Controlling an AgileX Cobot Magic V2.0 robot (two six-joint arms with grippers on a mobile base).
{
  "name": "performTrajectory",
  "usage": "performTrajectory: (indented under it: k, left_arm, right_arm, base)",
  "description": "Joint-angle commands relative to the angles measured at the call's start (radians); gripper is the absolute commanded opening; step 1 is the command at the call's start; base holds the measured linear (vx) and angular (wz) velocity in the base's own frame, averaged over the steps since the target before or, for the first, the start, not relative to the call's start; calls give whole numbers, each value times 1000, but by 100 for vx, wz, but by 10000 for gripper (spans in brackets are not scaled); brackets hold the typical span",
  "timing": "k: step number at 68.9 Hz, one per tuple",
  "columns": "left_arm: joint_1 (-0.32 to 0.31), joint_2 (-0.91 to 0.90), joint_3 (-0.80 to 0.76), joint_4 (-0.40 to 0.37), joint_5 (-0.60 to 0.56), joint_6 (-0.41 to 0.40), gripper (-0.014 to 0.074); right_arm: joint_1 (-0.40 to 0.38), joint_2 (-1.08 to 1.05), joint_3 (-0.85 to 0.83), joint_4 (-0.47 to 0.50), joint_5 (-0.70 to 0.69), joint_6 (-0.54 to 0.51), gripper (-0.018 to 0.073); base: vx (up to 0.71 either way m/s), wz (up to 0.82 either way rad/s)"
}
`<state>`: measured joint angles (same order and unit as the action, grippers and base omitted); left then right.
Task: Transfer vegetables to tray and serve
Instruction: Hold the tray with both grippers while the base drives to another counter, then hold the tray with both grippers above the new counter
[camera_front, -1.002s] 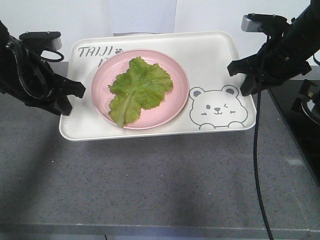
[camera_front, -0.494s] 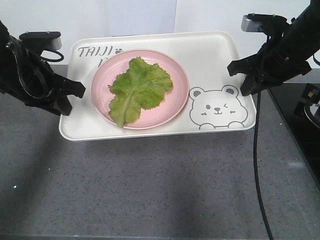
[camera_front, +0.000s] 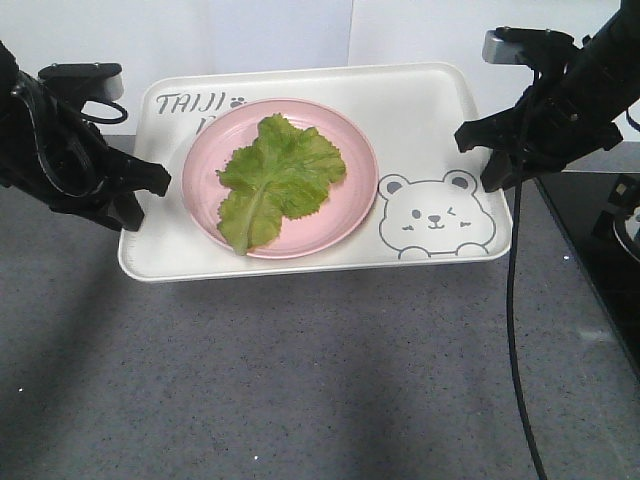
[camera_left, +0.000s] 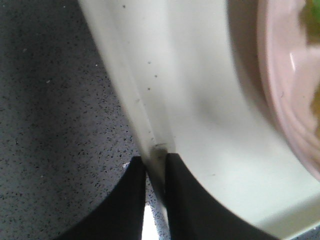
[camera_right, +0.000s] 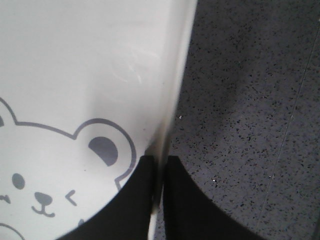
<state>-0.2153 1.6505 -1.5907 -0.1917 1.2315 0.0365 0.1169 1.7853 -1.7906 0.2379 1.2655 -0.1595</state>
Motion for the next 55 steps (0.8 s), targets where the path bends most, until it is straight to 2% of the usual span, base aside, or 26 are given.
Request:
performTrajectory:
  k: [1, 55]
  left_arm:
    - [-20, -52, -30, -95, -50, 28, -6]
    - [-20, -52, -30, -95, -50, 27, -6]
  right_arm:
    - [10, -55, -28, 87, 17, -21, -5]
    - [10, -55, -28, 87, 17, -21, -5]
  base:
    - [4, 0]
    - [3, 0]
